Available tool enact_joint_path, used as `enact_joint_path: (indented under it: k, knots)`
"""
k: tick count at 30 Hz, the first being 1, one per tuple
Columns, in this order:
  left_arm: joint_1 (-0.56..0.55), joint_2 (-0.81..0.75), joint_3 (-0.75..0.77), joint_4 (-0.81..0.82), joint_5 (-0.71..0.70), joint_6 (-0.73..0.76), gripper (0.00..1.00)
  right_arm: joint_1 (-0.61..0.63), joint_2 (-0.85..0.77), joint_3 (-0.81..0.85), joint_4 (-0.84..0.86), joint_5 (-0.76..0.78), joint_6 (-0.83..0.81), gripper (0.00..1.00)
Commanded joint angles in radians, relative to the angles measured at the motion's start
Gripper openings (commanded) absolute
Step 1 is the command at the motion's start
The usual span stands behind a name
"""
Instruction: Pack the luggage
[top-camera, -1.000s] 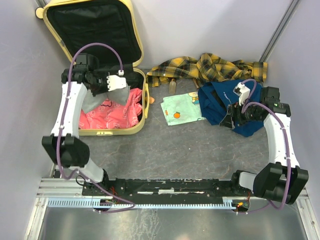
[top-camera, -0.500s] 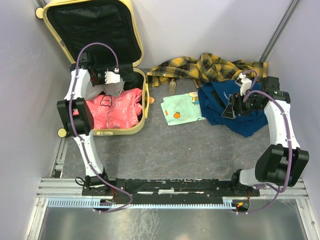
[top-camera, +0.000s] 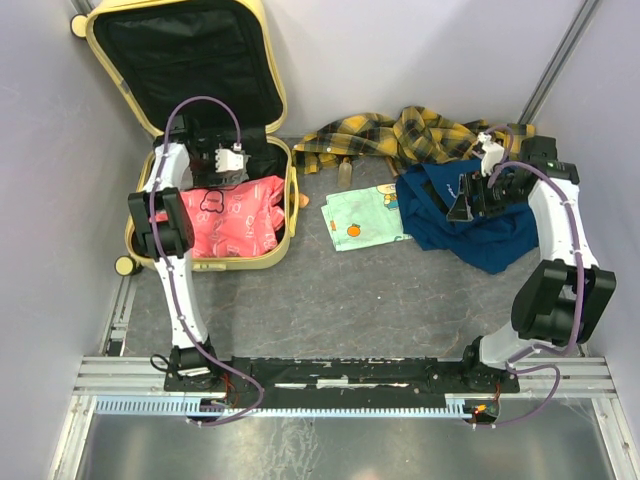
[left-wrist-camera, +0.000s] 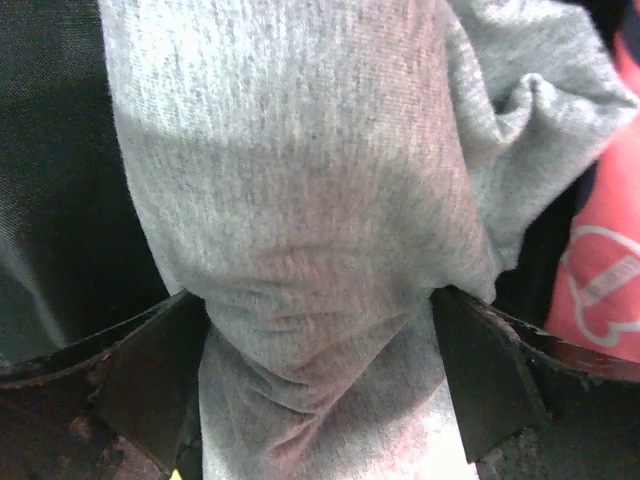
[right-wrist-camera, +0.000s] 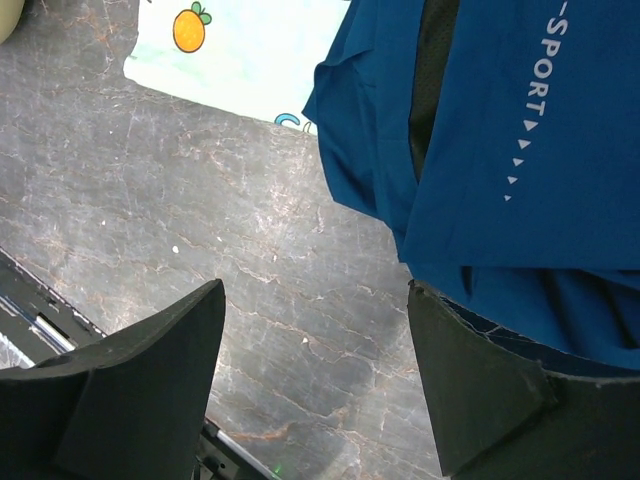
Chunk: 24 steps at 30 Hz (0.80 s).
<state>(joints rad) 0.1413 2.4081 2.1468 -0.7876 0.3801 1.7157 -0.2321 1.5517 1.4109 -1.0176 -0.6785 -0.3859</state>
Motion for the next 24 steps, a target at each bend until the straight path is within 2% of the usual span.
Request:
enact_joint_path:
  k: [1,8,12,14,19,24]
  knots:
    - [0.003,-0.104,0.022,-0.013,0.052,-0.052,0.99,0.024,0.021,0.063,0.010,0.022,-0.009,0.81]
    - [-0.009,-0.348,-0.084,-0.097,0.087,-0.262,0.99,0.084,0.029,0.022,0.065,0.032,-0.017,0.78]
    - [-0.071,-0.441,-0.107,-0.157,0.109,-0.406,0.99,0.128,0.039,0.008,0.115,0.063,0.024,0.75]
    - [-0.131,-0.468,-0.105,-0.194,0.115,-0.461,0.94,0.152,0.046,0.011,0.134,0.067,0.052,0.73]
    - [-0.354,-0.485,-0.139,-0.206,0.110,-0.554,0.74,0.180,0.068,0.025,0.167,0.068,0.121,0.71]
    - [-0.519,-0.354,-0.061,-0.162,0.089,-0.687,0.60,0.185,0.067,-0.003,0.174,0.108,0.127,0.65]
